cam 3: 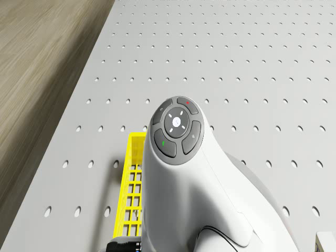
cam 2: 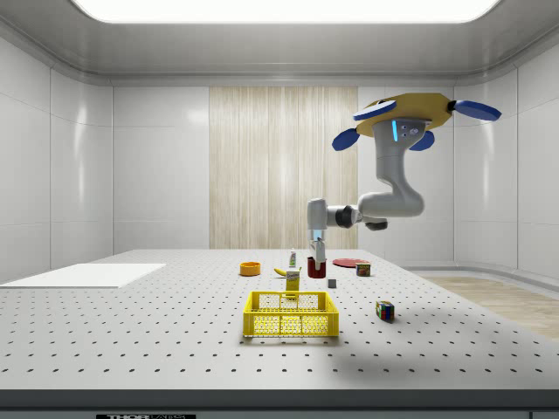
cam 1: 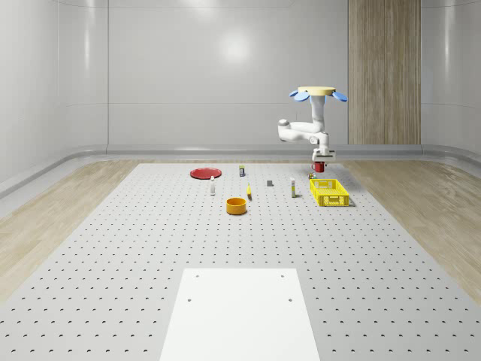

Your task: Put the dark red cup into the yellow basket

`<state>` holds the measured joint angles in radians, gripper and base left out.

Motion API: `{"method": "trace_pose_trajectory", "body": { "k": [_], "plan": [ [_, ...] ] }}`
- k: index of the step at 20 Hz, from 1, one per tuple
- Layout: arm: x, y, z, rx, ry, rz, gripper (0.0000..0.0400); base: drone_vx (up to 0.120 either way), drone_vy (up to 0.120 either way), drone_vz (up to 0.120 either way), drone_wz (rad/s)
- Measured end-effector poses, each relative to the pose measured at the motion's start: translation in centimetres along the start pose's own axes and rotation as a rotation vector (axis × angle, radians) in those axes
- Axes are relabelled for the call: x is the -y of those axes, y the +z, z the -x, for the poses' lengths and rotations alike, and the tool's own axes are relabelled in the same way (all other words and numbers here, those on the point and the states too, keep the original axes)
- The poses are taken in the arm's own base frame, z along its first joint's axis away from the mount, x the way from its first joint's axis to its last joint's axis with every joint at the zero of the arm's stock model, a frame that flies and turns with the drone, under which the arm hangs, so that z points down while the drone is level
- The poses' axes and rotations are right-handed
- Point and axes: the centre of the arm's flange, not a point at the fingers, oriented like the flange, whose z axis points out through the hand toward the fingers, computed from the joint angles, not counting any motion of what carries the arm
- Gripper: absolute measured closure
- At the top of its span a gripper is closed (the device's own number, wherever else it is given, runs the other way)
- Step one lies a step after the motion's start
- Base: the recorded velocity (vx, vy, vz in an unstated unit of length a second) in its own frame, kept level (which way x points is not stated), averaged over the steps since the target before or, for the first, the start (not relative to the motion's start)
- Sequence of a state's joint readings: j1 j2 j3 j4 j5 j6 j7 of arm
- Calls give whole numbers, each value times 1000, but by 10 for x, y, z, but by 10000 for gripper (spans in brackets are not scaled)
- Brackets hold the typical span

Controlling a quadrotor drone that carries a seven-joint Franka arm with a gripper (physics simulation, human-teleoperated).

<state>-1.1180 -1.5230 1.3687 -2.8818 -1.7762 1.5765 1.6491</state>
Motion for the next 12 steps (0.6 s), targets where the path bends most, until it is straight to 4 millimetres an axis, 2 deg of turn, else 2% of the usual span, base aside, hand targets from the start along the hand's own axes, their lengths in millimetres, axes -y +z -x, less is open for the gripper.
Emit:
{"method": "trace_pose_trajectory", "body": {
  "k": [3, 7, 12],
  "plan": [
    [0, 0, 0, 0, 0, 0, 300, 120, 80, 0, 0],
    [0, 0, 0, 0, 0, 0, 300, 120, 0, 0, 0],
    [0, 0, 0, 0, 0, 0, 300, 120, 0, -72, 0]
  ]
}}
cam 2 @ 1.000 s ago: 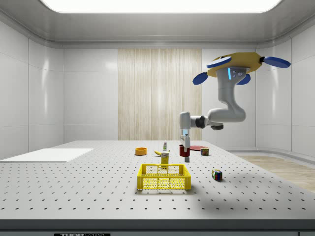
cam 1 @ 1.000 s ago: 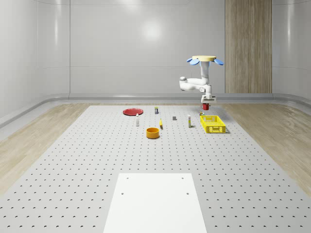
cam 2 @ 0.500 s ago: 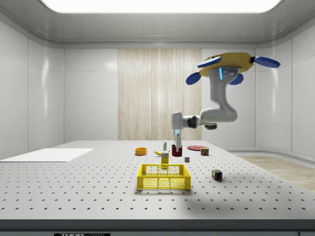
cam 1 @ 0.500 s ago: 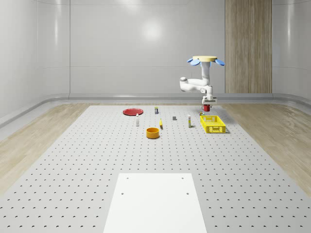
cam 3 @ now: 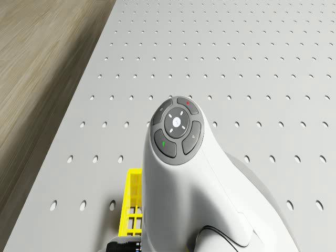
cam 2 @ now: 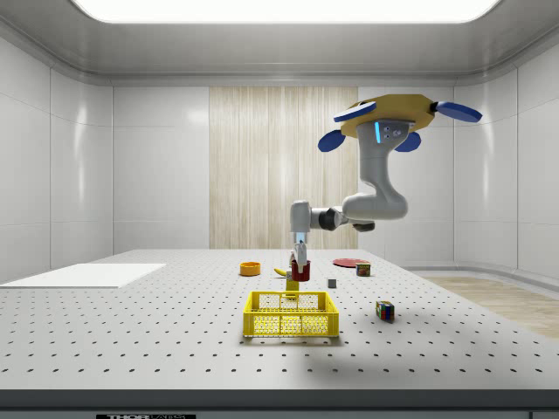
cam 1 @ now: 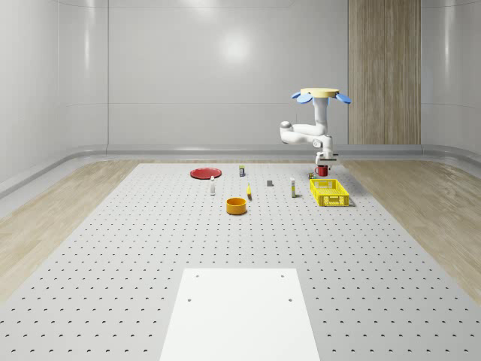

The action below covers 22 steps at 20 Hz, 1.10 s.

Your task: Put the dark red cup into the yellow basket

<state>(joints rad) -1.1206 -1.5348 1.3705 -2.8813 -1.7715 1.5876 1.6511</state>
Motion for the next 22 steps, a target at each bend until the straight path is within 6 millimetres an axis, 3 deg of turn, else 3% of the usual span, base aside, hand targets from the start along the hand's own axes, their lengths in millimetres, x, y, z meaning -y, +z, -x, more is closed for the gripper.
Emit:
{"method": "trace_pose_trajectory", "body": {
  "k": [7, 11, 13, 22],
  "plan": [
    [0, 0, 0, 0, 0, 0, 300, 120, 0, -114, 0],
    [0, 0, 0, 0, 0, 0, 300, 120, 100, 0, 0],
    [0, 0, 0, 0, 0, 0, 300, 20, 20, -20, 0],
    [0, 0, 0, 0, 0, 0, 300, 0, 0, -120, 0]
  ]
}}
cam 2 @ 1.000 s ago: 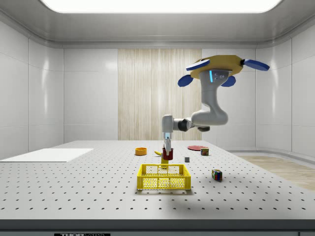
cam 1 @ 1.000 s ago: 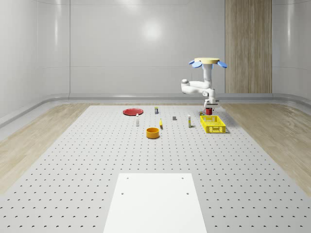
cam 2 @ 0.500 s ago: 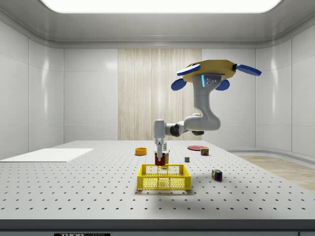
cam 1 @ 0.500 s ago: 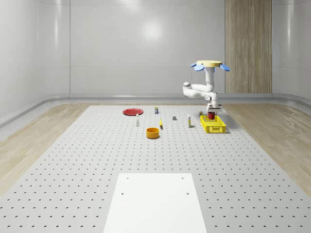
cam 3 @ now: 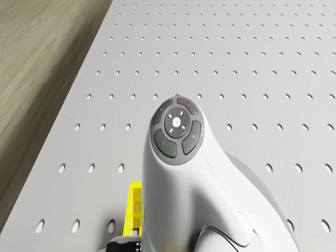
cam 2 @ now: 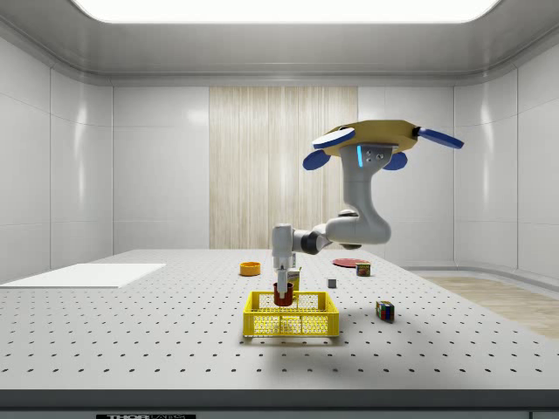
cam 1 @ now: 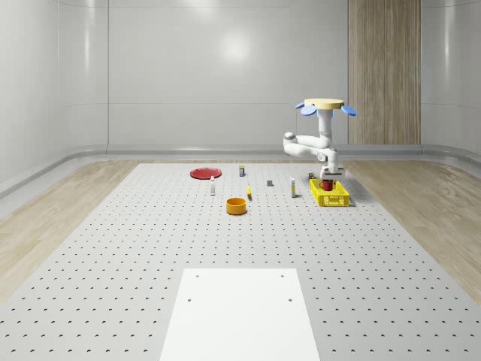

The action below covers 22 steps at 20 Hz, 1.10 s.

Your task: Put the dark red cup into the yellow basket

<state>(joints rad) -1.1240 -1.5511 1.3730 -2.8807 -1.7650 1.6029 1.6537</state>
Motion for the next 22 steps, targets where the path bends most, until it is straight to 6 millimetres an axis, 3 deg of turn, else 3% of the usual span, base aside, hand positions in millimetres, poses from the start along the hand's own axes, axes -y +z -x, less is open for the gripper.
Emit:
{"method": "trace_pose_trajectory", "body": {
  "k": [7, 10, 13, 17, 22],
  "plan": [
    [0, 0, 0, 0, 0, 0, 300, 0, 0, -97, 0],
    [0, 0, 0, 0, 0, 0, 154, 0, 0, 0, 0],
    [0, -3, 0, 0, 0, 0, 73, 0, 0, 0, 0],
    [0, -15, 0, 0, 0, 0, 27, 0, 0, 0, 0],
    [0, -24, 0, 0, 0, 0, 8, 0, 0, 0, 0]
  ]
}}
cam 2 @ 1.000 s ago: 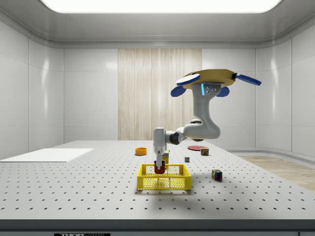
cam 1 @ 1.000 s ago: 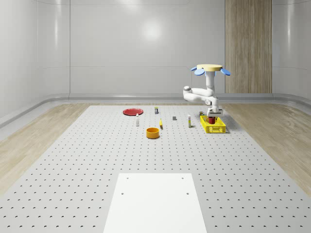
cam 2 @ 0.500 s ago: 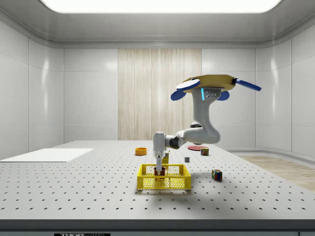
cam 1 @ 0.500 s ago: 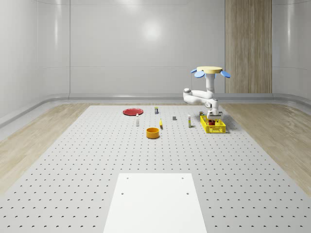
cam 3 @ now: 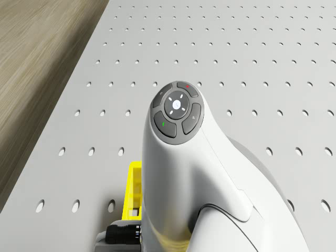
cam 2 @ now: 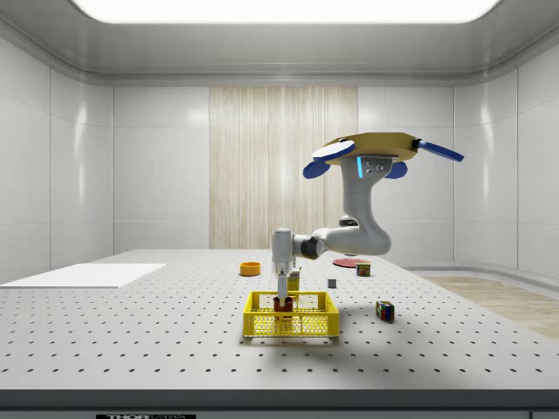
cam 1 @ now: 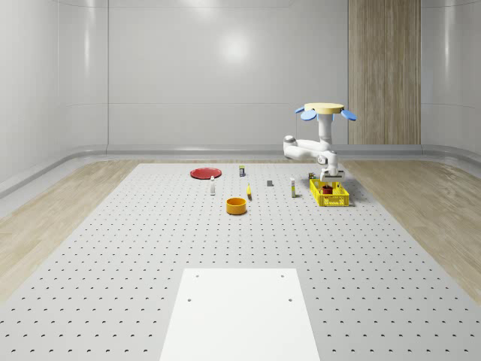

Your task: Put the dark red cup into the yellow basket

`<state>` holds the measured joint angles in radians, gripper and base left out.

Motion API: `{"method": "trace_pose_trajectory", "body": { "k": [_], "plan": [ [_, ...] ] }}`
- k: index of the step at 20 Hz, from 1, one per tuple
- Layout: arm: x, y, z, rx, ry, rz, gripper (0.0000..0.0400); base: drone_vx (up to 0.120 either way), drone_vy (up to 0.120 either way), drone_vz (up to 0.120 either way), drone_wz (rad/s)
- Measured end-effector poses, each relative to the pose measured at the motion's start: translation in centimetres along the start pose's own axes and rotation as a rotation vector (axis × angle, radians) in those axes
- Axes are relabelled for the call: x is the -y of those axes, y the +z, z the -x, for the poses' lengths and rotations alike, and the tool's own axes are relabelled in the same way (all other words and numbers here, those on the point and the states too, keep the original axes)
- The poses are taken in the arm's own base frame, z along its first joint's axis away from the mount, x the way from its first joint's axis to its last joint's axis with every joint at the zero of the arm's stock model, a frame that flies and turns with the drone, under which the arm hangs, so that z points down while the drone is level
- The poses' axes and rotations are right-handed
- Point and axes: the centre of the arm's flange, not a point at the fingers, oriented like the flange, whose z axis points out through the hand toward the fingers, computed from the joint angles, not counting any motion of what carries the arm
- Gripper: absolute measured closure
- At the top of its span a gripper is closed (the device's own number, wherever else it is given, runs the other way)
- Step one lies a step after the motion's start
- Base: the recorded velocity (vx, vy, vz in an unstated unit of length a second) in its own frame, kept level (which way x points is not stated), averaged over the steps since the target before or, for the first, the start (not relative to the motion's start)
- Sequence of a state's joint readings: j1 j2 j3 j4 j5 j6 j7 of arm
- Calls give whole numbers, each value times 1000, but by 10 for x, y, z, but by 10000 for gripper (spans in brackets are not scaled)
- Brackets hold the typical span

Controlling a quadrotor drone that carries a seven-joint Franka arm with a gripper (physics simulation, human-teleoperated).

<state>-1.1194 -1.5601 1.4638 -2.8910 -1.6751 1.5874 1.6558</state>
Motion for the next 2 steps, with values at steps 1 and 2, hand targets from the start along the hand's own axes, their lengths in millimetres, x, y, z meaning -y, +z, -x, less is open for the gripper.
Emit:
{"method": "trace_pose_trajectory", "body": {
  "k": [1, 2],
  "plan": [
    [0, -1, 0, 0, 0, 0, 6, 0, 0, 0, 0],
    [0, -1, 0, 0, 0, 0, 5, 0, 0, 0, 0]
  ]
}}
